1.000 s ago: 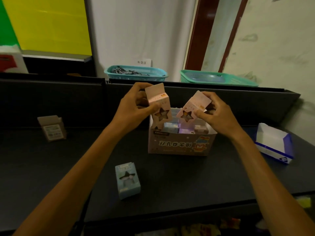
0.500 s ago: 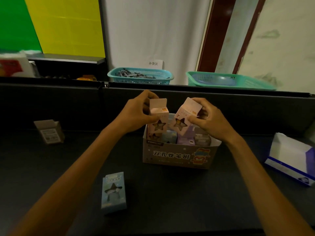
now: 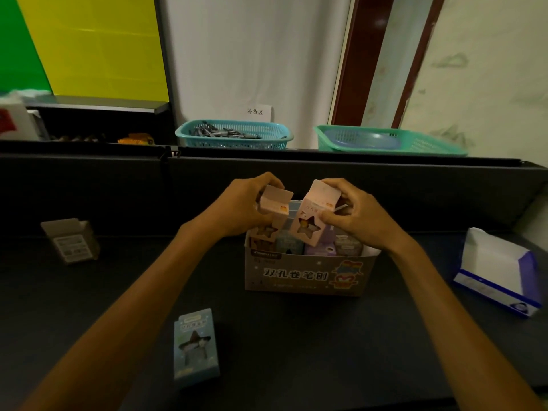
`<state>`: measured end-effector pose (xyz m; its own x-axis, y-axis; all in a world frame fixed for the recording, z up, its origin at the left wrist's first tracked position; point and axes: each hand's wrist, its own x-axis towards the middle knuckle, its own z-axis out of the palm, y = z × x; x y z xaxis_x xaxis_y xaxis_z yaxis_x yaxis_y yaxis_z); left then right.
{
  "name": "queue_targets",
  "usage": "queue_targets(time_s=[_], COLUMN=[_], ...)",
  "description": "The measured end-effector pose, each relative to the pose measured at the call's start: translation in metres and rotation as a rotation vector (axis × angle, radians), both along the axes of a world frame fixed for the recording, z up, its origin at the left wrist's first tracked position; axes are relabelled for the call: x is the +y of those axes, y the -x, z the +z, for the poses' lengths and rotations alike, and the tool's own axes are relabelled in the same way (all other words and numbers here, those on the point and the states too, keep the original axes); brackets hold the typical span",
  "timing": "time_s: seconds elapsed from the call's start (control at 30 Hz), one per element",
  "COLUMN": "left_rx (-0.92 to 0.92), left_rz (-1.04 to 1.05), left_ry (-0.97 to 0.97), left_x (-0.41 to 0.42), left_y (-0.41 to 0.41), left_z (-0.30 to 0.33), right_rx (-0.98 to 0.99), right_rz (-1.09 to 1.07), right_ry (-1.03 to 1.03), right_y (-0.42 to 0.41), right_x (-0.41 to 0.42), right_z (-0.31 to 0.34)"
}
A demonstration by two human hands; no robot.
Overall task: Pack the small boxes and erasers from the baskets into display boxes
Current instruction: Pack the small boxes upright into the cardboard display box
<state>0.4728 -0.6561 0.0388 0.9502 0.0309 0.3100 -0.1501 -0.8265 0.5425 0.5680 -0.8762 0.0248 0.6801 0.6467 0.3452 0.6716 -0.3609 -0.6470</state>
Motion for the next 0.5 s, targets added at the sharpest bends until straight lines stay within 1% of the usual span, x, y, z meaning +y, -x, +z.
queue_targets(time_s=[0.17, 0.23, 0.4, 0.5], left_rx=[0.079, 0.117, 0.183, 0.223], left_rz=[0.054, 0.088, 0.183, 0.208], left_ry=[-0.003, -0.046, -0.300, -0.530], left_x=[0.007, 0.011, 0.005, -0.003], left_y=[-0.005, -0.007, -0.010, -0.013], left_z=[-0.007, -0.010, -0.009, -0.002], right_rx=[0.000, 0.008, 0.007, 0.008], right_rz=[0.004, 0.006, 0.018, 0.024], right_ry=[-0.006, -0.012, -0.003, -0.002], right_y=[0.001, 0.001, 0.002, 0.003], right_x=[0.000, 0.000, 0.002, 0.004], right_z=[0.000, -0.001, -0.001, 0.000])
